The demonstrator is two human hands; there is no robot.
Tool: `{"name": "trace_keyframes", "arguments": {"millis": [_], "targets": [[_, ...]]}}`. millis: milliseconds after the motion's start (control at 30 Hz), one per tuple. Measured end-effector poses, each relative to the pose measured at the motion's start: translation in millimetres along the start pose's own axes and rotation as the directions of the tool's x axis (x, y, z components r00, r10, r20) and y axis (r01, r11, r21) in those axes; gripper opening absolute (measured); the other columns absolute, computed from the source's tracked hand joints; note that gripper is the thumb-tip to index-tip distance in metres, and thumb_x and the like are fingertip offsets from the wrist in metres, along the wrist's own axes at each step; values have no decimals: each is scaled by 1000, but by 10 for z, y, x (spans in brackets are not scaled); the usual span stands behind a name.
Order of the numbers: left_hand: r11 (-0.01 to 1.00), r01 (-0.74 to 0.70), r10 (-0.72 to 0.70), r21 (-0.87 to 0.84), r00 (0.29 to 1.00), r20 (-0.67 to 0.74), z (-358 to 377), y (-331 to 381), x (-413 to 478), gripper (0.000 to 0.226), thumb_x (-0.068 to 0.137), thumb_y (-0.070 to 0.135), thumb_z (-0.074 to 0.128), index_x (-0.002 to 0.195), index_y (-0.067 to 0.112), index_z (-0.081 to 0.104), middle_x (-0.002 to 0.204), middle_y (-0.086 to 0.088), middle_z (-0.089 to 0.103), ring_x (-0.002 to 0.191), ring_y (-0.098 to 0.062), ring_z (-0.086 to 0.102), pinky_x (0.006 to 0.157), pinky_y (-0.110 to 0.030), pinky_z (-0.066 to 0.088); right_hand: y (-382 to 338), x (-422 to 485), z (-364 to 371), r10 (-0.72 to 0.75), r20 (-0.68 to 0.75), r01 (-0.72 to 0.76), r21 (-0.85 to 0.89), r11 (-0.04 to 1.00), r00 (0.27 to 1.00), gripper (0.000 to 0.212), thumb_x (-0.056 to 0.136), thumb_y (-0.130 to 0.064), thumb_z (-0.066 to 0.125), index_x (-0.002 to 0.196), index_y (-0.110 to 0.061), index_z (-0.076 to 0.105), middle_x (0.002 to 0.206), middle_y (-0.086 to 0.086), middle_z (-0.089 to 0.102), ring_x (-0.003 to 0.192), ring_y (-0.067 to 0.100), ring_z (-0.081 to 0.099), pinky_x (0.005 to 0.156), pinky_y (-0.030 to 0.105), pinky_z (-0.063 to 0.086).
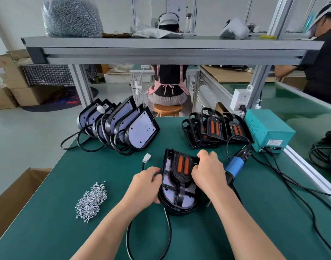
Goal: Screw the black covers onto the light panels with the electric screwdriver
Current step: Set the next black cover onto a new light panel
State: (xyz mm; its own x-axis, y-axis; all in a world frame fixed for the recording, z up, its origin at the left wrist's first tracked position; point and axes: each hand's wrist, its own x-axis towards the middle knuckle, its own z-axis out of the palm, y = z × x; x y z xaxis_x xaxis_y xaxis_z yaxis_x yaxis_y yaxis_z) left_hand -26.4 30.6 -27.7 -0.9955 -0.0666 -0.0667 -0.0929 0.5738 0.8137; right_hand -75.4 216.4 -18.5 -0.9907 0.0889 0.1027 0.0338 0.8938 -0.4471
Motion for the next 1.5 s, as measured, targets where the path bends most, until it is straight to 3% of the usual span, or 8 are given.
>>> {"name": "trace_keyframes", "arguments": {"millis": [167,267,533,733,900,1100,1333,1500], "targets": [[974,115,-110,-196,993,34,24,28,-9,24,97,34,44,93,22,64,57,0,63,45,-19,59,55,-32,55,-85,53,64,-68,-4,67,-43,997,998,33,90,0,50,122,-9,52,113,13,51,86,35,52,70,37,36],[998,44,-44,-42,999,2,88,41,-28,22,98,39,49,99,20,58,68,-2,64,42,-13,55,40,-27,43,-109,49,124,-94,-30,94,-20,995,995,35,92,-1,50,126,-9,52,114,13,52,91,37,56,70,37,35],[994,-23,38,104,989,-146,189,-47,-119,17,101,25,41,89,16,49,71,-2,61,67,-31,59,66,-41,51,-154,-380,135,-342,-247,393,199,898,907,36,99,-39,54,120,-14,69,122,4,62,112,27,53,96,41,45],[864,70,136,499,921,-364,-1,-143,-270,26,100,44,44,99,20,56,101,-1,51,102,-28,57,74,-38,44,-92,-741,282,-413,155,415,18,910,898,87,80,-86,28,155,-42,36,171,-1,7,157,23,3,122,58,11],[713,195,-190,673,978,-83,-345,-308,-311,33,90,39,59,90,16,35,88,0,45,89,-31,55,70,-36,41,-29,-731,339,-425,154,428,12,904,892,82,80,-73,41,155,-44,28,171,-5,-5,157,17,-7,113,48,30],[557,-12,94,830,994,-49,-286,-134,116,19,82,-1,46,85,16,39,91,-6,59,83,-35,59,62,-35,34,-16,-784,388,-424,80,424,13,906,902,79,78,-71,41,153,-46,33,172,-3,3,158,18,0,106,45,34],[903,-117,149,413,988,-46,-209,-100,733,42,94,1,52,134,13,60,130,-11,63,117,-30,59,103,-34,43,-17,-840,385,-416,44,415,23,910,909,78,78,-69,42,152,-46,37,172,-4,6,158,17,0,108,46,33],[888,-156,258,433,948,-187,-351,-192,477,33,91,7,59,121,14,68,119,-6,64,108,-29,61,95,-35,46,-7,-846,408,-408,37,406,44,913,912,78,79,-70,41,153,-48,36,171,-6,5,158,15,-3,111,46,30]]}}
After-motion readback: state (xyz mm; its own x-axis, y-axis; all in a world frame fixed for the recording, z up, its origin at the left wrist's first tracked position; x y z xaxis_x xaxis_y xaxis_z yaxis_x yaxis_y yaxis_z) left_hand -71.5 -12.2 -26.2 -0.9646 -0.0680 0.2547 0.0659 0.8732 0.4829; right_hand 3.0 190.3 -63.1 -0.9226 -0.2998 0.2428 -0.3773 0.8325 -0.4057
